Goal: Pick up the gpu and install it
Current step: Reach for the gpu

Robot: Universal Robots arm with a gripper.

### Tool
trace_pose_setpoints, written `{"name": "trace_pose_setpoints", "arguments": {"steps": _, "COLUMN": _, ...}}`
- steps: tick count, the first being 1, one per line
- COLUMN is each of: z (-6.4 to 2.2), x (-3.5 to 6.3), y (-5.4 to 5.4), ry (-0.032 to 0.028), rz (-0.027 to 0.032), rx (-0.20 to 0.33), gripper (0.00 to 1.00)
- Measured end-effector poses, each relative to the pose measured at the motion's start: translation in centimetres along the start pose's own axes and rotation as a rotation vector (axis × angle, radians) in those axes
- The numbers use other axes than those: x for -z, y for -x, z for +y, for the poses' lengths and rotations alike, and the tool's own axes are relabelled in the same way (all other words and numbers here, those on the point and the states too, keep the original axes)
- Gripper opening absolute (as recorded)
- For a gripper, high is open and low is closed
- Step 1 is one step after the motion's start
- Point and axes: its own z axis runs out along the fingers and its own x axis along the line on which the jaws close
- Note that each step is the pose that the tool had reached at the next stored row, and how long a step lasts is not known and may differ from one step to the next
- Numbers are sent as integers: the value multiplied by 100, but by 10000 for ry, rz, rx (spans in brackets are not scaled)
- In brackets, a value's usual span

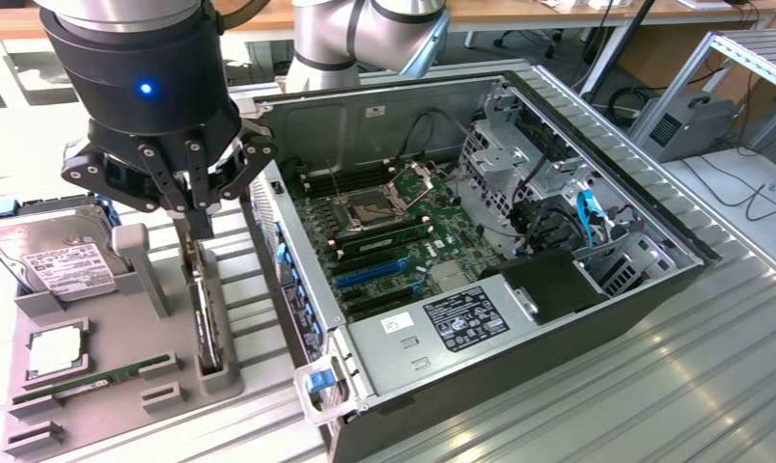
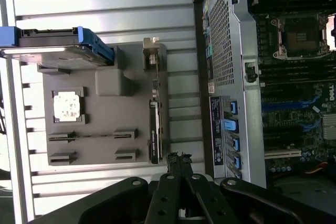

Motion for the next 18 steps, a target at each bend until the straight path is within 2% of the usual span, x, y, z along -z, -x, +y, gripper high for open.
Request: {"name": "trace_pose_setpoints", "arguments": {"steps": 18, "z": -10, "x": 3, "y": -99, "ry": 0, "rz": 0, "rx": -1, "gripper": 11}}
